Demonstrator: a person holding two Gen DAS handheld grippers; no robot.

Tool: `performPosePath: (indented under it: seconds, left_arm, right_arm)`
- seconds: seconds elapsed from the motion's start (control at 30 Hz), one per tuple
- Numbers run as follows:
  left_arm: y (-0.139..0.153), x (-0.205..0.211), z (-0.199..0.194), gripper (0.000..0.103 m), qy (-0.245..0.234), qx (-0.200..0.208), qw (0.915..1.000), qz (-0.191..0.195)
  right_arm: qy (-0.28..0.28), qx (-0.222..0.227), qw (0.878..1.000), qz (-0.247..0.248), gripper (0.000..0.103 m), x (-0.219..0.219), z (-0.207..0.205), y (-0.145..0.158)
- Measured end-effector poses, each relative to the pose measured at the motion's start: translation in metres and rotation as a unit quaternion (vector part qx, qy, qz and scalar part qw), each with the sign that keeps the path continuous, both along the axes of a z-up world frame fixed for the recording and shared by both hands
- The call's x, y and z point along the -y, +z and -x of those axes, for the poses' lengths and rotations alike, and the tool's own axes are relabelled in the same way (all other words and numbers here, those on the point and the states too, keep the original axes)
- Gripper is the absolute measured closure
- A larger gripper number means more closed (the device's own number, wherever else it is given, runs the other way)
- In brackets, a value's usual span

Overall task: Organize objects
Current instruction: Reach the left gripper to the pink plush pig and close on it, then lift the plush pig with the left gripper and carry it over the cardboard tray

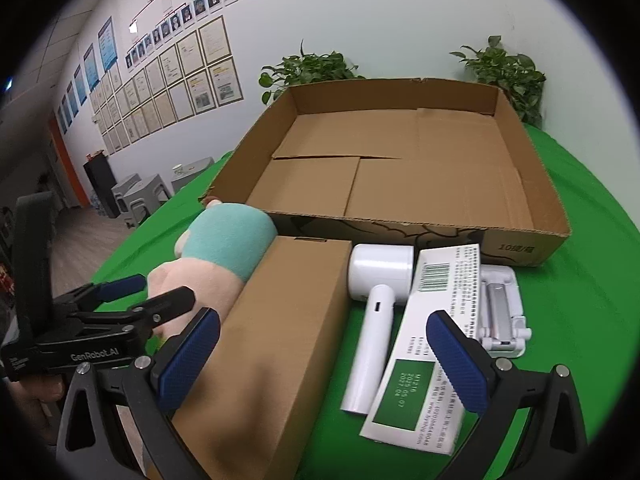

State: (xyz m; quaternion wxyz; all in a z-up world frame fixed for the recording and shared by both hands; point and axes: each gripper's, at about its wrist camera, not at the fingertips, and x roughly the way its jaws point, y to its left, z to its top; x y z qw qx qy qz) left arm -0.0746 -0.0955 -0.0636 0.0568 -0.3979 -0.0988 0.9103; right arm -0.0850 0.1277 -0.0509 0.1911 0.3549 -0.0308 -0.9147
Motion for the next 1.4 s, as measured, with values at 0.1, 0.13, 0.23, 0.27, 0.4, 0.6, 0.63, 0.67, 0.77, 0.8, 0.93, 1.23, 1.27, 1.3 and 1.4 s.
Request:
performPosePath:
  seconds: [0.1, 0.13, 0.23, 0.27, 0.4, 0.6, 0.63, 0.67, 0.77, 0.8, 0.93, 1.23, 1.27, 1.3, 1.4]
  left_arm:
    - [-0.01, 0.0, 0.001, 0.005, -0.016, 0.01, 0.9998, -0.006]
    - [-0.013, -0.002, 0.002, 0.007, -0.023, 0.013, 0.9996, -0.007]
    - [-0.018, -0.006, 0.005, 0.018, -0.044, 0.01, 0.9989, -0.006]
    - [-0.018, -0.006, 0.005, 0.021, -0.048, 0.009, 0.9988, -0.002]
    - [-0.017, -0.004, 0.003, 0.034, -0.053, 0.003, 0.9986, -0.009]
    - [-0.009, 0.005, -0.006, 0.041, -0.055, -0.002, 0.9984, -0.013]
    - [-0.007, 0.008, -0.01, 0.042, -0.053, -0.003, 0.9985, -0.012]
    - [-0.005, 0.011, -0.013, 0.042, -0.051, -0.004, 0.9986, -0.011]
    - [-0.001, 0.023, -0.024, 0.042, -0.041, -0.006, 0.9991, -0.011]
    - [0.0, 0.027, -0.028, 0.042, -0.038, -0.006, 0.9992, -0.011]
    - [-0.002, 0.038, -0.047, 0.042, -0.029, -0.004, 0.9994, -0.018]
    - [-0.01, 0.05, -0.072, 0.042, -0.008, -0.012, 0.9991, -0.04]
    - [-0.01, 0.052, -0.073, 0.043, -0.006, -0.013, 0.9989, -0.045]
    - [-0.011, 0.053, -0.075, 0.043, -0.004, -0.014, 0.9987, -0.048]
    - [-0.012, 0.056, -0.078, 0.044, -0.001, -0.017, 0.9985, -0.053]
  right_arm:
    - [0.004, 0.013, 1.0, 0.021, 0.0, 0.0, 0.0, -0.003]
    - [0.003, 0.018, 1.0, 0.023, 0.0, 0.0, -0.001, -0.005]
    - [0.007, 0.038, 0.999, 0.032, 0.0, 0.002, 0.001, -0.01]
    - [0.009, 0.043, 0.998, 0.035, 0.0, 0.003, 0.001, -0.01]
    - [0.016, 0.047, 0.998, 0.037, 0.0, 0.009, 0.005, -0.005]
    - [0.053, 0.076, 0.993, 0.069, 0.0, 0.027, 0.023, 0.003]
    - [0.061, 0.075, 0.993, 0.067, 0.0, 0.032, 0.025, 0.007]
    - [0.069, 0.077, 0.992, 0.067, 0.0, 0.039, 0.028, 0.01]
    - [0.096, 0.086, 0.989, 0.074, 0.0, 0.057, 0.038, 0.016]
    - [0.105, 0.09, 0.988, 0.075, 0.0, 0.064, 0.041, 0.017]
    - [0.141, 0.119, 0.981, 0.062, 0.0, 0.102, 0.055, 0.006]
    - [0.171, 0.189, 0.967, 0.019, 0.001, 0.153, 0.06, -0.032]
    - [0.171, 0.19, 0.967, 0.016, 0.001, 0.154, 0.058, -0.03]
    - [0.172, 0.19, 0.967, 0.012, 0.005, 0.157, 0.057, -0.029]
    - [0.175, 0.184, 0.967, 0.003, 0.016, 0.162, 0.051, -0.027]
